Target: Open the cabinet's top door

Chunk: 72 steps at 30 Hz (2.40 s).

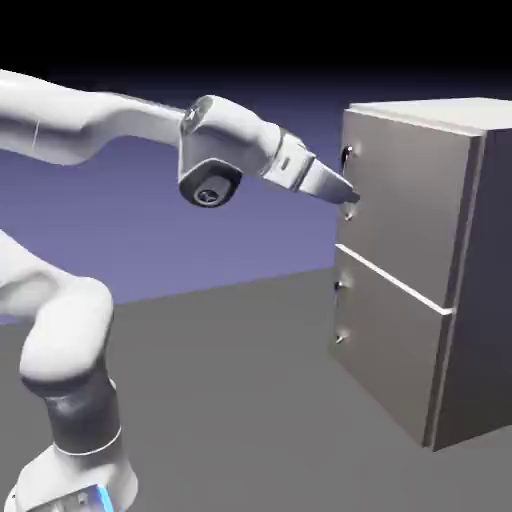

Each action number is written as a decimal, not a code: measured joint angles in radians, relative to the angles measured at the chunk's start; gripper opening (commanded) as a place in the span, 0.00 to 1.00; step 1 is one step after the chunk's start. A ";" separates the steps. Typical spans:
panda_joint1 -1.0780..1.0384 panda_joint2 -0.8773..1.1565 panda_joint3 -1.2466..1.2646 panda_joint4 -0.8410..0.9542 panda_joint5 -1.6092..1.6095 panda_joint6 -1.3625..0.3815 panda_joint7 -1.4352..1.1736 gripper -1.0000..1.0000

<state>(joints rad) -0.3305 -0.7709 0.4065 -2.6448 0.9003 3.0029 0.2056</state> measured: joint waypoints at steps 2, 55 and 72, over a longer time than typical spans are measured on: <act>-0.033 -0.019 0.039 0.016 0.087 -0.003 -0.052 0.50; -0.882 -0.396 0.936 0.459 1.993 -0.127 -1.208 0.00; -0.340 -0.306 0.448 -0.132 1.648 -0.690 -1.317 0.00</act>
<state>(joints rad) -0.6701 -1.0770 0.8546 -2.7766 2.5480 2.3130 -1.1116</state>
